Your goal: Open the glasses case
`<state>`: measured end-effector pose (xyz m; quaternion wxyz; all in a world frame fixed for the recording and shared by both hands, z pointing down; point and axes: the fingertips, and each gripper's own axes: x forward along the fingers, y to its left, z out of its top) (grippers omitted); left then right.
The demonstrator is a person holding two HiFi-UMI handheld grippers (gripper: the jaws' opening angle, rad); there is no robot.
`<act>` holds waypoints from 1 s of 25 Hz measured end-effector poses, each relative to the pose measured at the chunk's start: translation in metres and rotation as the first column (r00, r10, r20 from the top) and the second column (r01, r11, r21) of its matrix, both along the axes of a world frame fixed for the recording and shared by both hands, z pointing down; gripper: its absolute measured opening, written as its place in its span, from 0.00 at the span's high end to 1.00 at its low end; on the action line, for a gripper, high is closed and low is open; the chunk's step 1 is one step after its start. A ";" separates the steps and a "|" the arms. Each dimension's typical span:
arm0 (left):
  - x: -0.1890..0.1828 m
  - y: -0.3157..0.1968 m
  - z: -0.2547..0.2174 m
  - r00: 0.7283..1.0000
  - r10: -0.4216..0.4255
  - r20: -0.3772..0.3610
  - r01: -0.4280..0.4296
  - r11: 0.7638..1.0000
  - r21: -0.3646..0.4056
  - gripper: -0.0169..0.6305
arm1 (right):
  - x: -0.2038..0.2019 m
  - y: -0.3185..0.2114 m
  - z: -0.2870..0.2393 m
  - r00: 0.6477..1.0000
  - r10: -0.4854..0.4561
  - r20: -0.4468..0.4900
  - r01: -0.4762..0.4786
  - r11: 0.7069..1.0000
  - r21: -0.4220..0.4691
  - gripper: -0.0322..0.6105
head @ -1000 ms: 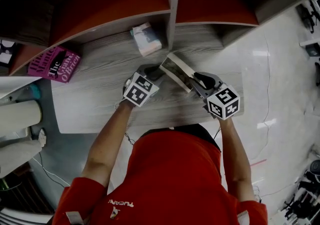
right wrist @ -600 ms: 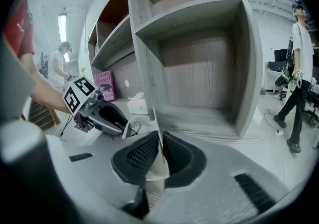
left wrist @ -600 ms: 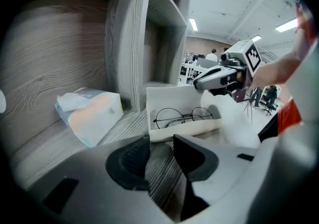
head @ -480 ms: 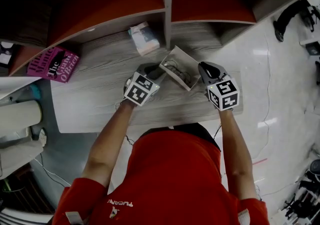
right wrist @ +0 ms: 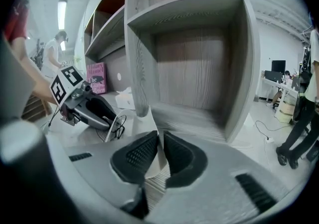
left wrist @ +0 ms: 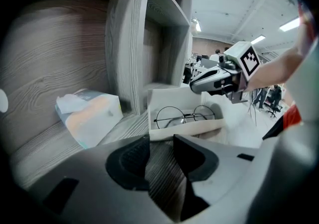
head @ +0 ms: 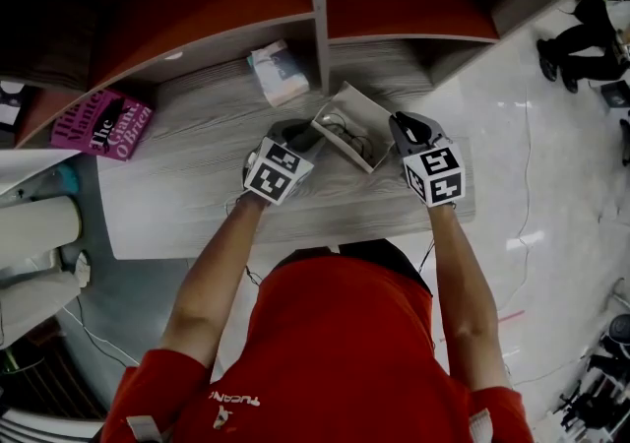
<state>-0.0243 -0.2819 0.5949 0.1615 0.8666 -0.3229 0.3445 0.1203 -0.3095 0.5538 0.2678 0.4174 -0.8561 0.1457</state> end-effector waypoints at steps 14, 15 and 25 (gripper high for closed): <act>-0.007 0.006 -0.013 0.999 -0.029 -0.018 0.029 1.000 0.007 0.75 | -0.017 0.013 -0.033 0.996 -0.076 0.039 0.073 0.995 0.069 0.84; -0.007 0.005 -0.017 0.999 -0.037 -0.027 0.037 0.999 0.018 0.75 | -0.018 0.013 -0.038 0.996 -0.075 0.051 0.071 0.994 0.080 0.84; -0.003 0.004 -0.112 0.965 -0.095 -0.245 0.151 0.963 0.222 0.83 | -0.028 0.025 -0.115 0.981 -0.068 0.184 0.023 0.971 0.238 0.89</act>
